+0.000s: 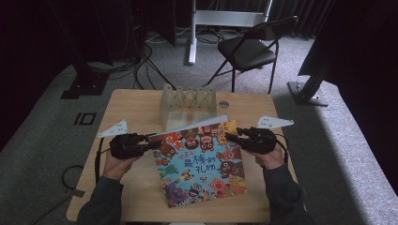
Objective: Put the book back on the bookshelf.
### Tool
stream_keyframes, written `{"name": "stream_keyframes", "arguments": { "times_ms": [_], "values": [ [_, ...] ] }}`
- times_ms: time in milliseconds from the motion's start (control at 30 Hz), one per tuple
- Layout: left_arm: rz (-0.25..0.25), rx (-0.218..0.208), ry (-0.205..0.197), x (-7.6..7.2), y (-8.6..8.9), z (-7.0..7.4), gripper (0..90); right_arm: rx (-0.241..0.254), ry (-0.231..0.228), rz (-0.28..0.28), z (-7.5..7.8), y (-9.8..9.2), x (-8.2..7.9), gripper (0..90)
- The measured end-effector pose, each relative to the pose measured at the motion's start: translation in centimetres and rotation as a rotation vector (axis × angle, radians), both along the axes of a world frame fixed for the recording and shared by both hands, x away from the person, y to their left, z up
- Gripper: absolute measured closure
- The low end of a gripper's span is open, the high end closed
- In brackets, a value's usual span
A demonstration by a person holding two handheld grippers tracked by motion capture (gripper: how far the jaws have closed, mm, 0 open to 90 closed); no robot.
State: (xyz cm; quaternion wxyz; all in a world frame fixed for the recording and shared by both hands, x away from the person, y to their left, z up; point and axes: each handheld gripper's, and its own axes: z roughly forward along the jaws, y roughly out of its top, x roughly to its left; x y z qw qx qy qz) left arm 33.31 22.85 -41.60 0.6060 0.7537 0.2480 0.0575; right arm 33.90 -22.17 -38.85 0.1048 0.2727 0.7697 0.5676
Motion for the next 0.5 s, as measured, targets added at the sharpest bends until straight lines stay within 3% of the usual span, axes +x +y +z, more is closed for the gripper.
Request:
{"name": "stream_keyframes", "arguments": {
  "times_ms": [167,200,233,267,433,500],
  "values": [
    [-0.001,0.013,-0.054,-0.6,-0.3,1.6,67.7,-0.007,-0.009,-0.016,-0.2,-0.2,0.0,64.1],
    [-0.001,0.025,-0.088,-1.0,-0.4,2.3,69.4,-0.009,-0.019,-0.024,-0.3,-0.2,-0.1,64.3],
    [-0.001,0.025,-0.088,-1.0,-0.4,2.3,70.1,-0.009,-0.019,-0.024,-0.3,-0.2,-0.1,64.3],
    [-0.003,0.032,-0.125,-1.2,-0.4,3.1,71.1,-0.013,-0.034,-0.030,-0.3,-0.2,-0.1,65.0],
    [0.014,0.037,-0.183,-1.5,-0.4,3.9,74.3,-0.010,-0.052,-0.027,-0.4,-0.2,0.0,65.3],
    [0.024,0.051,-0.205,-1.5,-0.5,4.2,74.3,-0.020,-0.079,-0.035,-0.4,0.0,0.0,65.2]
  ]
}}
